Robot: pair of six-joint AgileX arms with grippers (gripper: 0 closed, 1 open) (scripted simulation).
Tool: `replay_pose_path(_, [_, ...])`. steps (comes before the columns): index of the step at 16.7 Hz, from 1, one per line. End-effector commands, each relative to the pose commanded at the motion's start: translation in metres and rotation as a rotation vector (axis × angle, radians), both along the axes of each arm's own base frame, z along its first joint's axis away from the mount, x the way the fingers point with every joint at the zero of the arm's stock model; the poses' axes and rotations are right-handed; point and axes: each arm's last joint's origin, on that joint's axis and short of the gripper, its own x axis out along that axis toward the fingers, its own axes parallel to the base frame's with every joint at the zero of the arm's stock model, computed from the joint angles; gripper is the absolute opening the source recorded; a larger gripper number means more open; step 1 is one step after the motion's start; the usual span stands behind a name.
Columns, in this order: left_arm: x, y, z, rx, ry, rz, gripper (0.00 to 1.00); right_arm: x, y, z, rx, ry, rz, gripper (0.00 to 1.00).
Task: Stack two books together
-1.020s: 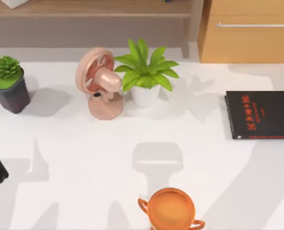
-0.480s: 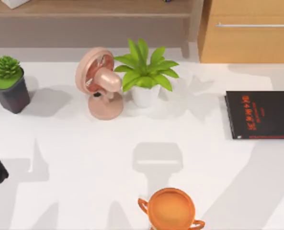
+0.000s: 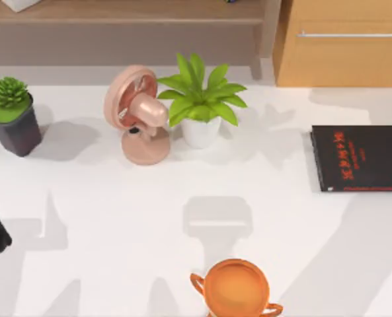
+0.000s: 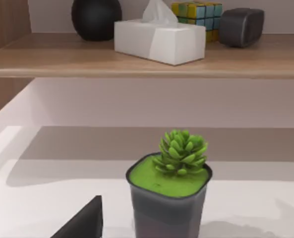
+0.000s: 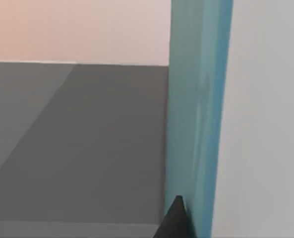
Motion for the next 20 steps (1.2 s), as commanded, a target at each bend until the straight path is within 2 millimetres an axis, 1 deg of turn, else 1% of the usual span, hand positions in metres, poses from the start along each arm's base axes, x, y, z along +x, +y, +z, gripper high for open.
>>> replay_pose_path(6, [0.0, 0.0, 0.0, 0.0, 0.0, 0.0, 1.0, -0.001, 0.002, 0.003, 0.009, -0.006, -0.005, 0.0])
replay_pose_path(8, [0.0, 0.0, 0.0, 0.0, 0.0, 0.0, 1.0, -0.012, 0.005, 0.017, 0.045, -0.044, -0.052, 0.0])
replay_pose_path(10, [0.0, 0.0, 0.0, 0.0, 0.0, 0.0, 1.0, -0.028, 0.015, 0.042, 0.113, -0.121, -0.112, 0.0])
replay_pose_path(13, [0.0, 0.0, 0.0, 0.0, 0.0, 0.0, 1.0, -0.061, 0.046, 0.083, 0.291, -0.276, -0.171, 0.0])
replay_pose_path(15, [0.0, 0.0, 0.0, 0.0, 0.0, 0.0, 1.0, -0.085, 0.074, 0.101, 0.462, -0.375, -0.176, 0.0])
replay_pose_path(16, [0.0, 0.0, 0.0, 0.0, 0.0, 0.0, 1.0, -0.098, 0.089, 0.106, 0.561, -0.414, -0.167, 0.0])
replay_pose_path(18, [0.0, 0.0, 0.0, 0.0, 0.0, 0.0, 1.0, -0.119, 0.118, 0.103, 0.777, -0.458, -0.139, 0.0])
replay_pose_path(20, [0.0, 0.0, 0.0, 0.0, 0.0, 0.0, 1.0, -0.136, 0.146, 0.085, 1.001, -0.444, -0.111, 0.0])
